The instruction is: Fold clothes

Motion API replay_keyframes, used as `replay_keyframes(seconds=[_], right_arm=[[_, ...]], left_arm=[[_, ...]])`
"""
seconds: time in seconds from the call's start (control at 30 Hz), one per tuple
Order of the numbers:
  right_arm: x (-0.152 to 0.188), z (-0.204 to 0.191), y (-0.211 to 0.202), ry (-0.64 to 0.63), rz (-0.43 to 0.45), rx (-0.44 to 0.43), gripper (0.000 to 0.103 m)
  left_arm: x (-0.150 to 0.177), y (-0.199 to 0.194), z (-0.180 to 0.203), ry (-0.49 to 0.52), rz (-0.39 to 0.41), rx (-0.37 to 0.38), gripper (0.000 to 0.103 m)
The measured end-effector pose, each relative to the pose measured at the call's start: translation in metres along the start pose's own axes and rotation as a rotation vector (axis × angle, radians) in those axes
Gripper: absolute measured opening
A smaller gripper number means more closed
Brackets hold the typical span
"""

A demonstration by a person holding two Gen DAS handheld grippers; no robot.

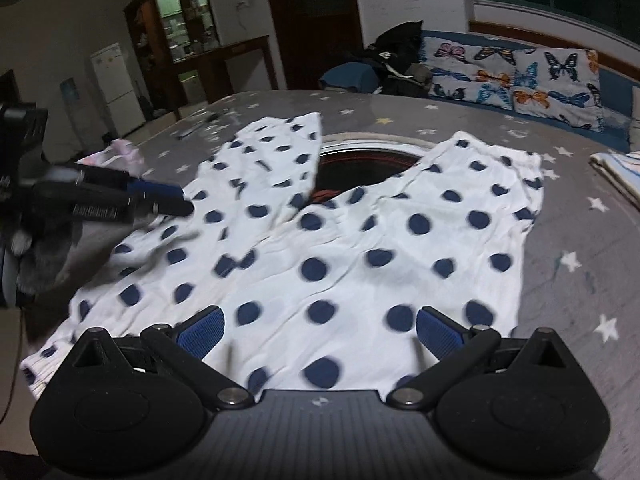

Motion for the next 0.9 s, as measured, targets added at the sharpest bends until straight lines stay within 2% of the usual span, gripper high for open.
replay_keyframes(seconds=[0.13,0.27,0.4,0.67,0.9], right_arm=[[0.009,-0.009,0.004,0.006,-0.018,-0.025,0.103],[0.020,-0.012,0.003,0.005,-0.025,-0.012,0.103],[0.028,-0.014,-0.002,0.014,-0.022,-0.001,0.103],[0.048,-0.021,-0.018,-0.007,-0.012,0.027,0.103],[0.060,-0.029,-0.031,-0.054,-0.036,0.025,0.103]], left_arm=[[0.019,-0.009,0.002,-0.014,-0.016,-0.001,0.028],[0.038,-0.017,0.004,-0.027,-0.031,-0.002,0.019],[0.051,-0.030,0.002,-0.039,-0.025,-0.049,0.011],[0.064,-0.046,0.000,-0.040,-0.014,-0.137,0.009],[0.064,-0.047,-0.001,-0.006,-0.022,-0.164,0.012]])
Point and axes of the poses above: each gripper's, at about its wrist camera, not at the fingertips, and y roughly the way its jaws point, z to its right, x to its underside, the point moved 3 cm from there along y, roughly the way its jaws point, and after that the axes turned 4 degrees about -x, right-handed, at the moved point
